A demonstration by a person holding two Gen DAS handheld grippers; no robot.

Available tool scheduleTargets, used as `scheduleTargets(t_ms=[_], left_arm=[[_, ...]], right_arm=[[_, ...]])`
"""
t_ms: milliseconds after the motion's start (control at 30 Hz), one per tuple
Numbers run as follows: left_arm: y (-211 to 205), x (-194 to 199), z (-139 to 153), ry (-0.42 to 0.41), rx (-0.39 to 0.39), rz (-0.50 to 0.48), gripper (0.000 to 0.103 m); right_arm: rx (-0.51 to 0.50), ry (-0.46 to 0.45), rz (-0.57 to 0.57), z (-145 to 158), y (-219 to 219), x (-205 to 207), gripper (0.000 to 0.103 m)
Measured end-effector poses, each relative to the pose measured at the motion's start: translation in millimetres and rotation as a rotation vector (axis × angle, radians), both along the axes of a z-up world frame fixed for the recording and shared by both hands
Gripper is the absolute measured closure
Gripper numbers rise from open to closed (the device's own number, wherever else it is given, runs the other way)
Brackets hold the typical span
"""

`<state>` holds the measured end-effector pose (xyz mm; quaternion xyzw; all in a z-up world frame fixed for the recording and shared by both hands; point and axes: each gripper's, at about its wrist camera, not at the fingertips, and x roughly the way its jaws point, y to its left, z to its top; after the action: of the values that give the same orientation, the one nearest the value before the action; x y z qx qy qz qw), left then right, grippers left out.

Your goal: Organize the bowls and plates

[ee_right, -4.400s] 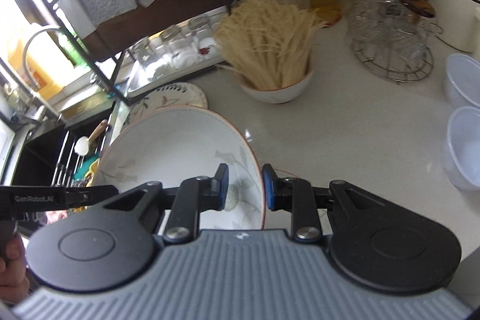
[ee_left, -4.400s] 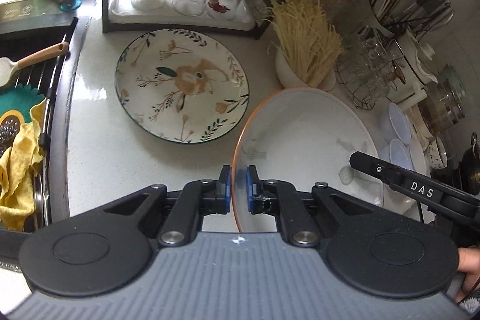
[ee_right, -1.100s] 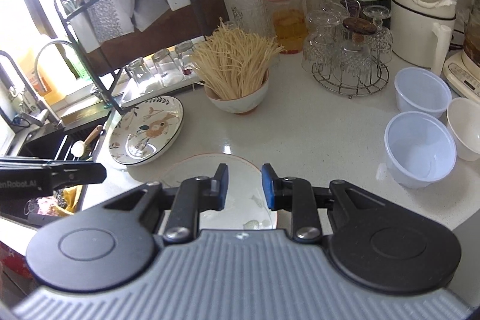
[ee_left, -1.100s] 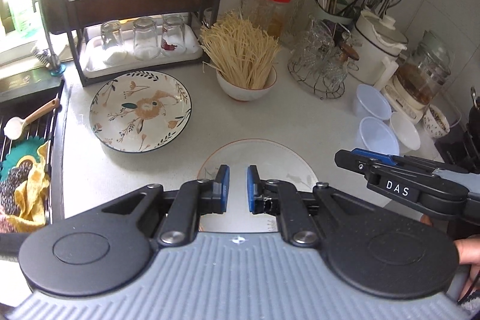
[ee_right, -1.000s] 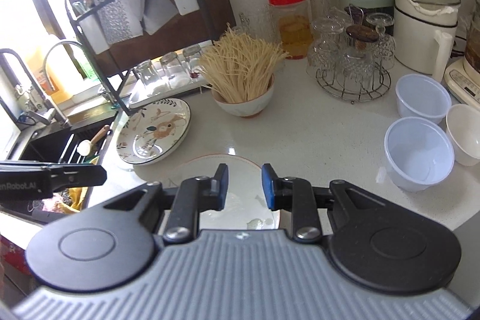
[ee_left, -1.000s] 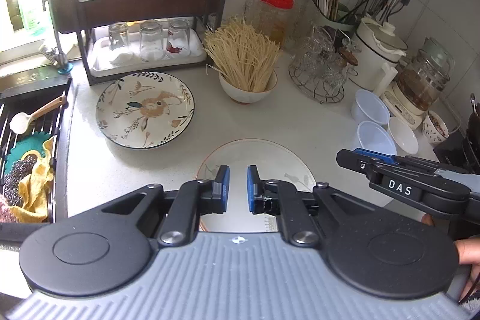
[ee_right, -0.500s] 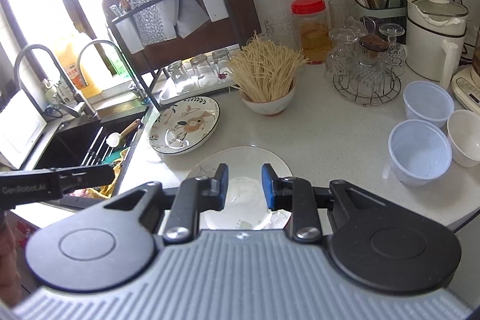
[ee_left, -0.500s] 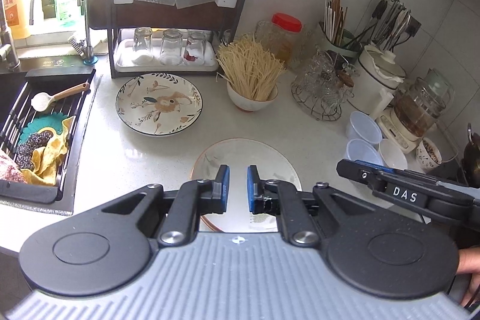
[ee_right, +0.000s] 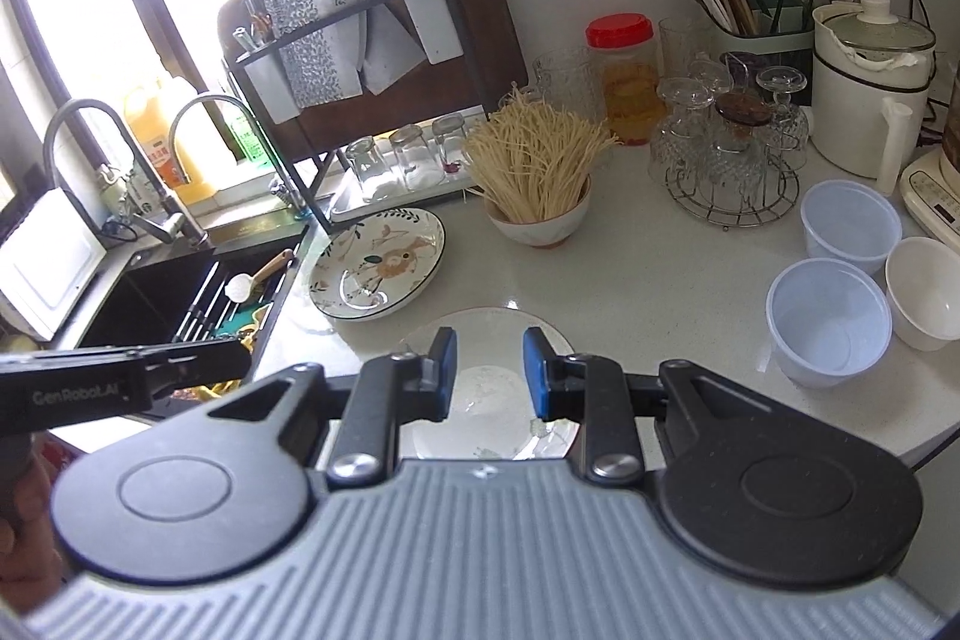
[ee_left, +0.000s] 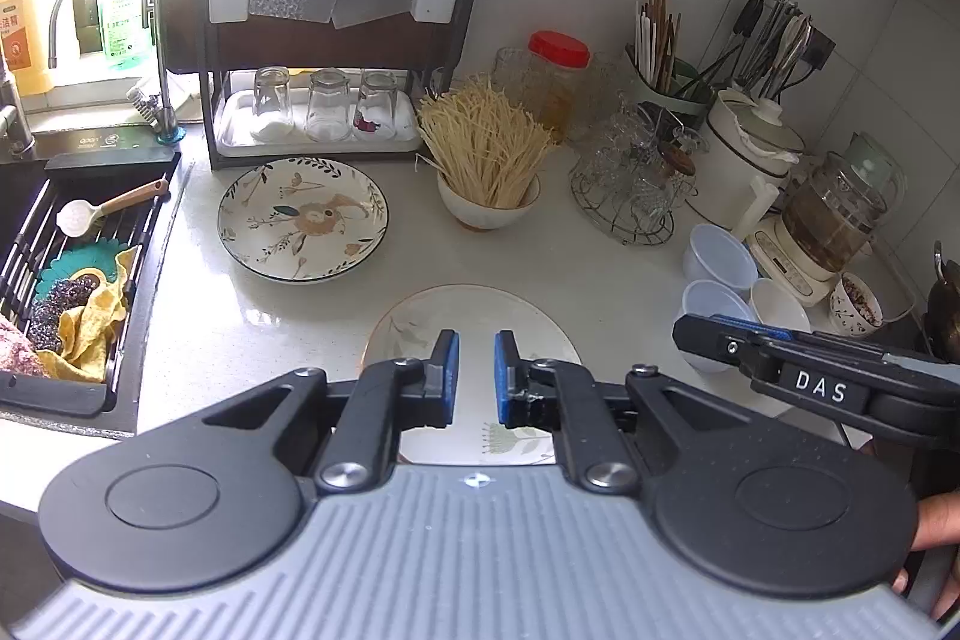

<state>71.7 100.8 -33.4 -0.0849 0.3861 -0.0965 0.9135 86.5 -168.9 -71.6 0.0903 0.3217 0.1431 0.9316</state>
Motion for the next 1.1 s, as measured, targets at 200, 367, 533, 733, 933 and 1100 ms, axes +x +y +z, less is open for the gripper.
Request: scheduleTargets(t_ms=[200,367,533,733,933,1100], left_arm=[[-19.4,16.3,-9.3,0.025,-0.008,-0.005,0.09],[-36.6,27.3,-12.7,0.031,0.004,0.007,0.085],[-46.0,38.4,-17.5,0.041,-0.007,0.025,0.07],[-45.5,50.3,-22.4,0.023,-0.018,0.092,0.068],[-33.9,56.8,-30.7,0.04,-0.023,0.18,0.068],[-13.7,61.3,-39.1,0.062,-0.038,0.262,0.068]], right_arm=[[-0.017,0.023,0.005,-4.6,-16.2,5.4,0.075],[-0.009,0.015,0.003,-4.6,-35.7,14.8,0.075],[-0.002,0.016,0.026,-6.4,-47.8,28.5,0.075],[0.009,0.025,0.072,-11.6,-53.6,50.2,0.075],[0.022,0.038,0.137,-17.2,-50.9,69.3,0.075],[0.028,0.053,0.194,-22.4,-40.0,87.3,0.075]])
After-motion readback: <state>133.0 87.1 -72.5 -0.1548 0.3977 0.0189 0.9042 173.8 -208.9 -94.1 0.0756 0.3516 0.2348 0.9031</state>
